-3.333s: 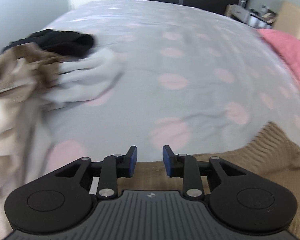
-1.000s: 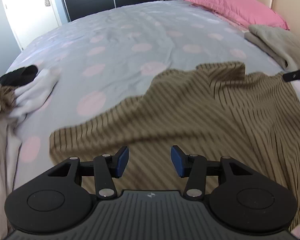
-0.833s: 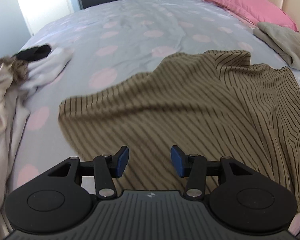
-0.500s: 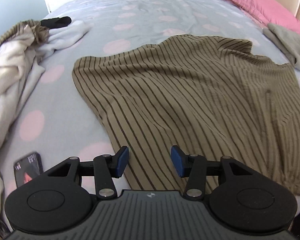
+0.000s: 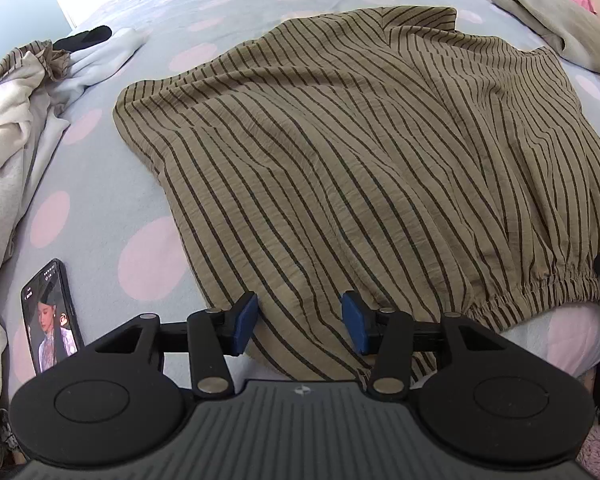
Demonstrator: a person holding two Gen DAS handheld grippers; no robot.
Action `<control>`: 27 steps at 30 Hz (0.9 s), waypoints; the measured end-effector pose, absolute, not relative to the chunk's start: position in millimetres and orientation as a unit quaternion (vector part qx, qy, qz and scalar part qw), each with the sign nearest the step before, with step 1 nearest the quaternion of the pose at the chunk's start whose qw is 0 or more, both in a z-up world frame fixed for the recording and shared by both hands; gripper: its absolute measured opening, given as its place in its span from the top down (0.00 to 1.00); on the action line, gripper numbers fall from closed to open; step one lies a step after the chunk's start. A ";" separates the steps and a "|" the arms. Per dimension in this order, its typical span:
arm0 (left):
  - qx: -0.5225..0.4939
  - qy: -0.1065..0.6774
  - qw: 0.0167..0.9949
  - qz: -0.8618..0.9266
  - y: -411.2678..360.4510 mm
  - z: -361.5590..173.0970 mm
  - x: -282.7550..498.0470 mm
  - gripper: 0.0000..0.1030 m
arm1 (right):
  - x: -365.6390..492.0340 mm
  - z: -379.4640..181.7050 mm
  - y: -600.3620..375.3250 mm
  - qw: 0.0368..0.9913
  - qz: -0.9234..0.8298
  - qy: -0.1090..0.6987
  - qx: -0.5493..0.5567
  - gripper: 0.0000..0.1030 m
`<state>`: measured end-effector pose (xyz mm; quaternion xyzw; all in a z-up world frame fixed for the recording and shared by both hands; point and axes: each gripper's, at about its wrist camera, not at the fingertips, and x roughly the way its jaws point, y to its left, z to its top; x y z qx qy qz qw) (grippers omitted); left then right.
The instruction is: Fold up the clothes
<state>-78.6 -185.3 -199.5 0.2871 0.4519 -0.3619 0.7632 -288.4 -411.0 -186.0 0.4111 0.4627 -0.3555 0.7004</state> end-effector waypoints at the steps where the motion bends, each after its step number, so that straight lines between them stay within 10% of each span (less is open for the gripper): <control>1: 0.287 0.458 0.760 -0.361 -185.2 -201.1 -77.6 0.57 | -287.2 -187.0 -409.7 0.700 -0.354 0.466 0.409 0.30; 6: 0.292 0.483 0.747 -0.353 -187.5 -213.8 -75.9 0.57 | -281.5 -191.8 -403.1 0.699 -0.344 0.483 0.401 0.36; 9: 0.296 0.480 0.746 -0.354 -188.1 -217.4 -77.2 0.57 | -283.8 -193.0 -404.3 0.701 -0.333 0.468 0.422 0.66; 14: 0.291 0.483 0.745 -0.355 -185.6 -219.1 -76.3 0.57 | -282.1 -185.8 -399.5 0.712 -0.338 0.455 0.414 0.87; 27: 0.285 0.487 0.744 -0.358 -187.8 -220.5 -73.5 0.57 | -237.6 -156.5 -377.8 0.778 -0.285 0.422 0.367 0.91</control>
